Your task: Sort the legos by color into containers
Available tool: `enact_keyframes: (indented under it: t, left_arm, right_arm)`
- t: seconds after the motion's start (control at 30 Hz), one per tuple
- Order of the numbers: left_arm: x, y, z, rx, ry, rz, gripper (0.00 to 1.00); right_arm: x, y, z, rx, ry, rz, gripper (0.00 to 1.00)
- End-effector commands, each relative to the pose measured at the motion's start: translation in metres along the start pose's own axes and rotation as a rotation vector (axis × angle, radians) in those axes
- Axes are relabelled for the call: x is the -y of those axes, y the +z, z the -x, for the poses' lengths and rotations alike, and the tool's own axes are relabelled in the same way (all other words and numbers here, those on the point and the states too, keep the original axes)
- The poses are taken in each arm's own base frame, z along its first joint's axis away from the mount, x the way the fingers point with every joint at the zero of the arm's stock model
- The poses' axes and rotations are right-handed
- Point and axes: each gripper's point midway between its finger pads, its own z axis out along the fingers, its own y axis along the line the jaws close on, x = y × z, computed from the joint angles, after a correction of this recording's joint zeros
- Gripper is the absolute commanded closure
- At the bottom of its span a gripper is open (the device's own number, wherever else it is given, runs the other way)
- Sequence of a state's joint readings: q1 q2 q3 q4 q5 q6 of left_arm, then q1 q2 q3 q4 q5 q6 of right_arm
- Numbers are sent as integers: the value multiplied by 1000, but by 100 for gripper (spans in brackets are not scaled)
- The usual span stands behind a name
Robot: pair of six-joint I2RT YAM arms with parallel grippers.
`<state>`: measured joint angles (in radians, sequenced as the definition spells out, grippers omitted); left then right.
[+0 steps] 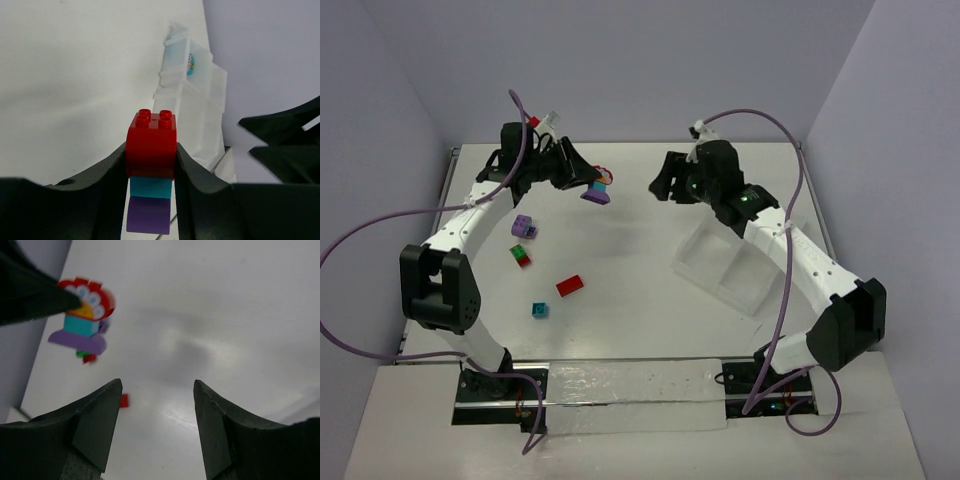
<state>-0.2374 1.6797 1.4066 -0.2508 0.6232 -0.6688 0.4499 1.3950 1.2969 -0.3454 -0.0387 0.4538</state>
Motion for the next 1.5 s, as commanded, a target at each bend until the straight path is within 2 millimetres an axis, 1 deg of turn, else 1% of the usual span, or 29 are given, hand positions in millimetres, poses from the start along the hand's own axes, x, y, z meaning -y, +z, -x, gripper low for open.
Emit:
enact_keyframes:
  t: [0.0, 0.07, 0.1, 0.17, 0.2, 0.23, 0.3, 0.4, 0.53, 0.77, 0.87, 1.0, 1.13, 1.17, 1.3, 1.33, 1.47]
  left_arm:
    - [45, -10, 17, 7, -30, -176, 100]
    - [54, -13, 17, 8, -49, -229, 100]
    - [66, -17, 17, 7, -65, -278, 100]
    - [70, -19, 16, 6, -95, -313, 100]
    - [73, -21, 15, 8, -87, -337, 100]
    - [76, -22, 14, 6, -91, -353, 100]
    - [79, -24, 12, 0, -86, -369, 100]
    - [79, -27, 7, -11, -76, -376, 100]
    - [82, -32, 7, 2, -68, -377, 100]
    - [88, -40, 9, 16, -58, -385, 100]
    - [94, -44, 7, 1, -68, -416, 100]
    - [98, -47, 7, -1, -73, -436, 100]
    - [99, -47, 7, -7, -72, -448, 100]
    - [100, -48, 7, -8, -68, -452, 100]
    - [101, -48, 5, -16, -71, -464, 100]
    - [102, -49, 5, -17, -73, -467, 100]
    - [104, -51, 6, -9, -65, -468, 100]
  right_arm:
    - [-85, -2, -5, -61, -13, 403, 34]
    - [-105, -5, -9, -86, 5, 498, 33]
    - [-119, -7, -11, -100, 21, 569, 33]
    - [-131, -9, -14, -114, 44, 631, 32]
    - [-138, -11, -12, -103, 54, 671, 31]
    - [-141, -11, -13, -107, 64, 689, 31]
    - [-144, -10, -12, -107, 82, 704, 31]
    - [-148, -7, -4, -89, 97, 715, 29]
    - [-149, 0, -2, -100, 111, 698, 29]
    - [-135, 5, -7, -81, 168, 632, 24]
    - [-133, 4, -12, -97, 201, 660, 24]
    - [-142, 2, -18, -129, 244, 742, 24]
    - [-151, 0, -14, -106, 261, 822, 23]
    - [-154, -3, -14, -120, 271, 845, 23]
    - [-165, -2, -12, -138, 305, 939, 23]
    - [-165, 1, -14, -157, 332, 944, 24]
    - [-168, 3, -12, -144, 358, 987, 30]
